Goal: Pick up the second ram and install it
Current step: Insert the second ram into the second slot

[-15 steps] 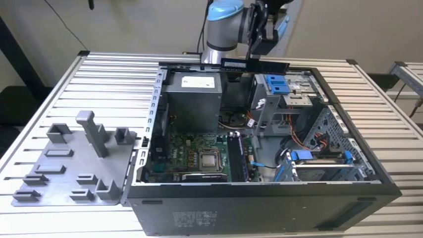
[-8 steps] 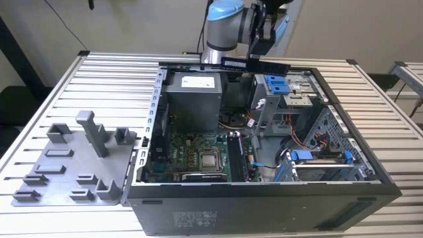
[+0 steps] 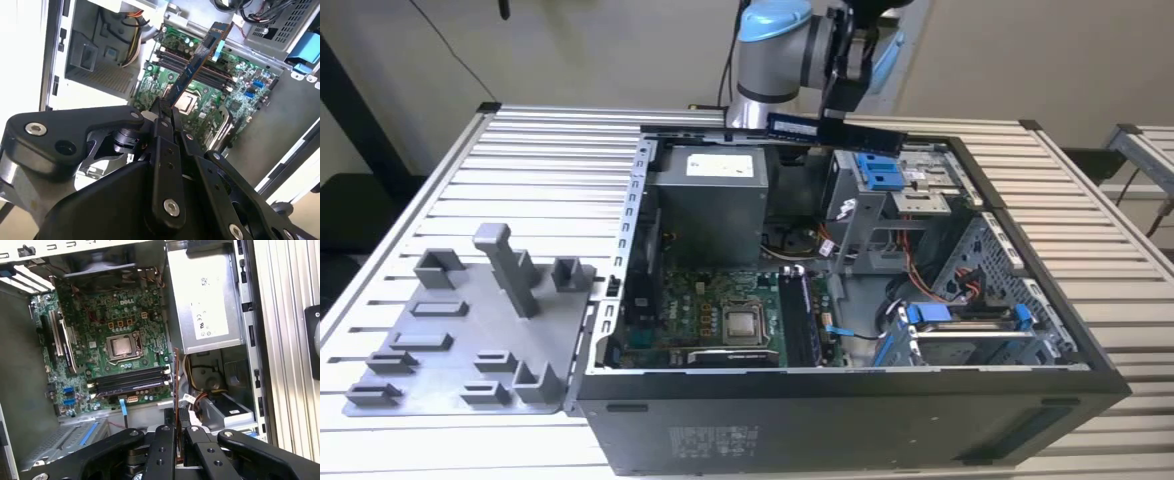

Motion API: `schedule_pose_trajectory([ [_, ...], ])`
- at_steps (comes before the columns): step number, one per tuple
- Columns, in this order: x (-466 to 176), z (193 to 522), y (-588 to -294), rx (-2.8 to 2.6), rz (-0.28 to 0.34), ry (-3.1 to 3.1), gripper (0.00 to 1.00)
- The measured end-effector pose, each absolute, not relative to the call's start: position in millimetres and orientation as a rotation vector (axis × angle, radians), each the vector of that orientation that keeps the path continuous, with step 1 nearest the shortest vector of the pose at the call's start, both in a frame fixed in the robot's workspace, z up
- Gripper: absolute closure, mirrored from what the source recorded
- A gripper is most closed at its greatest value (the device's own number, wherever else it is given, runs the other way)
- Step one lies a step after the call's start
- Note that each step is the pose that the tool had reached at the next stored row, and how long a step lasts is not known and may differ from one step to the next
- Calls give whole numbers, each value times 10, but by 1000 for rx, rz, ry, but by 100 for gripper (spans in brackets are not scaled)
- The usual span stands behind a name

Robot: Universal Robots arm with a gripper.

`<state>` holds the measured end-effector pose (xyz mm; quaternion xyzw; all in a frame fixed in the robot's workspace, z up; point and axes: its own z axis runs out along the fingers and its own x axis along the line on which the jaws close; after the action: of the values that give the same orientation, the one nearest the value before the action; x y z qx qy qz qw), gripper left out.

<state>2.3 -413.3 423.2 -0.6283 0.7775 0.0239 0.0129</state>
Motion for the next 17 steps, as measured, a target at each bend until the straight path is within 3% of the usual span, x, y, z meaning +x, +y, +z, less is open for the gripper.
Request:
schedule_pose_trajectory([
  [17, 24, 4228, -4133, -1708, 70, 2600, 86],
])
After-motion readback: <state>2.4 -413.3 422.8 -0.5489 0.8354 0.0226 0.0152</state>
